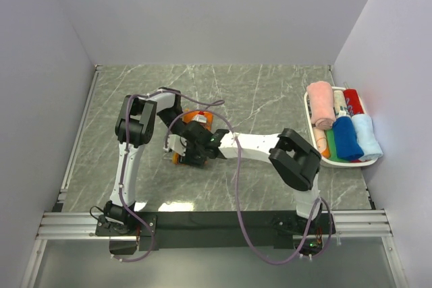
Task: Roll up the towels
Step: Roll the towel
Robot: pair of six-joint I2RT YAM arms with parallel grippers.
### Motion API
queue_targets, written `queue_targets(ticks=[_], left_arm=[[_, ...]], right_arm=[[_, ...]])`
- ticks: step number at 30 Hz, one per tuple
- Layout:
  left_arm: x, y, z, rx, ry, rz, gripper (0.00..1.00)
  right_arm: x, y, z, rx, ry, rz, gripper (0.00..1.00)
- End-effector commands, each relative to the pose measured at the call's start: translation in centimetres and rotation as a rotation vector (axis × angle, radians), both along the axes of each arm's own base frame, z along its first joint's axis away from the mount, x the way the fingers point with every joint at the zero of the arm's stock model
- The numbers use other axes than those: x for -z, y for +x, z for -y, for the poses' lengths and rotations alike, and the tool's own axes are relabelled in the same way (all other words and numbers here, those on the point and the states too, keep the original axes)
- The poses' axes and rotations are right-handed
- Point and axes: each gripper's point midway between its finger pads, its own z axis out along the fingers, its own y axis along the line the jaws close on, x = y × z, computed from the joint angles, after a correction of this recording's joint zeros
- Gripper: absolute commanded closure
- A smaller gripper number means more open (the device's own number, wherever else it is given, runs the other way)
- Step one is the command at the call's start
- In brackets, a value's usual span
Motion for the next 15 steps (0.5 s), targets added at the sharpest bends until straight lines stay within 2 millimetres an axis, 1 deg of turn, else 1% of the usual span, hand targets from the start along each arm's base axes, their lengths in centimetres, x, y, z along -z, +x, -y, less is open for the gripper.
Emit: queue_targets(ticks=[1, 2, 4, 5, 6, 7, 9, 12, 13, 15], left_arm=[[3.8, 2.6, -0.8, 0.072, 0.004, 0.202, 0.78], [3.7, 2.7, -0.8, 0.069, 0.004, 0.202, 0.77], [3.6, 2.8, -0.7, 0.050, -0.004, 0.204, 0.75], [3.4, 2.9, -0.7, 0.041, -0.006, 0.200, 0.72], [3.3, 2.9, -0.7, 0.030, -0.010, 0.195, 0.70], [3.1, 3.1, -0.8, 0.008, -0.011, 0.187, 0.66], [2.6, 3.3, -0.9, -0.022, -0.024, 0.173, 0.62], [1.3, 4.3, -1.1, -0.117, -0.072, 0.168, 0.56], [0.4, 5.0, -1.5, -0.157, -0.094, 0.185, 0.55], [-1.0, 6.0, -1.4, -0.227, -0.144, 0.192, 0.53]], right_arm=[[2.0, 0.4, 0.3, -0.017, -0.039, 0.026, 0.44], [2.9, 0.1, 0.7, -0.020, -0.062, 0.009, 0.47], [3.6, -0.6, 1.2, -0.034, -0.086, -0.021, 0.58], [3.5, -0.9, 1.4, -0.040, -0.088, -0.033, 0.65], [3.9, -1.6, 2.1, -0.048, -0.096, -0.050, 0.78], [3.2, -2.3, 2.0, -0.071, -0.070, -0.071, 0.85], [3.5, -3.7, 3.1, -0.093, -0.075, -0.119, 1.00], [3.1, -5.7, 3.9, -0.132, -0.060, -0.187, 1.00], [3.0, -6.0, 4.1, -0.134, -0.057, -0.204, 1.00], [2.9, -6.8, 4.4, -0.145, -0.046, -0.253, 1.00]])
